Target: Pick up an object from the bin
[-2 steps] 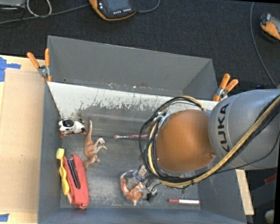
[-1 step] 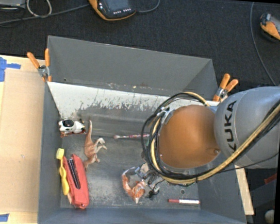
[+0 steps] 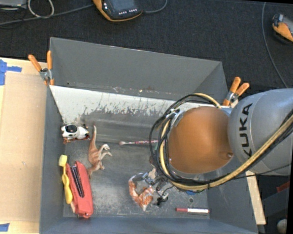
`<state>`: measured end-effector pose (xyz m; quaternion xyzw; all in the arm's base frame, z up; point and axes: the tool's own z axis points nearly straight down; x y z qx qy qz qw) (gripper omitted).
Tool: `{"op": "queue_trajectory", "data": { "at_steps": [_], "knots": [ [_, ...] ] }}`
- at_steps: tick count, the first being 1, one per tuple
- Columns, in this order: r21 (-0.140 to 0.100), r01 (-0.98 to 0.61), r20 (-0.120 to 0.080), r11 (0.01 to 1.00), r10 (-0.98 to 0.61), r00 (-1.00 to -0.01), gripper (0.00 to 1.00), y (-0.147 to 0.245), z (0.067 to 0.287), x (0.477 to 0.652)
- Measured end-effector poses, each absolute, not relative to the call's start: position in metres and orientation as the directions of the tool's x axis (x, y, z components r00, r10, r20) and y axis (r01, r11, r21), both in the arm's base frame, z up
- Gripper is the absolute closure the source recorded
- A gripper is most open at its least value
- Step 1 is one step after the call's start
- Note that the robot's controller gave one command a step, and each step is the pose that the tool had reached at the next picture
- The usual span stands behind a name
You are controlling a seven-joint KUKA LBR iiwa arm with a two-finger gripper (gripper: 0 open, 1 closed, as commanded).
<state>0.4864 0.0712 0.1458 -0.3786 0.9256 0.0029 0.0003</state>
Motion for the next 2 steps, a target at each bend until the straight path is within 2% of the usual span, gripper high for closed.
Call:
{"op": "queue_trajectory", "data": {
  "at_steps": [2],
  "knots": [
    [0.007, -0.697, -0.003, 0.717, -0.697, -0.717, 1.0, 0.072, 0.173, 0.486]
  ]
}}
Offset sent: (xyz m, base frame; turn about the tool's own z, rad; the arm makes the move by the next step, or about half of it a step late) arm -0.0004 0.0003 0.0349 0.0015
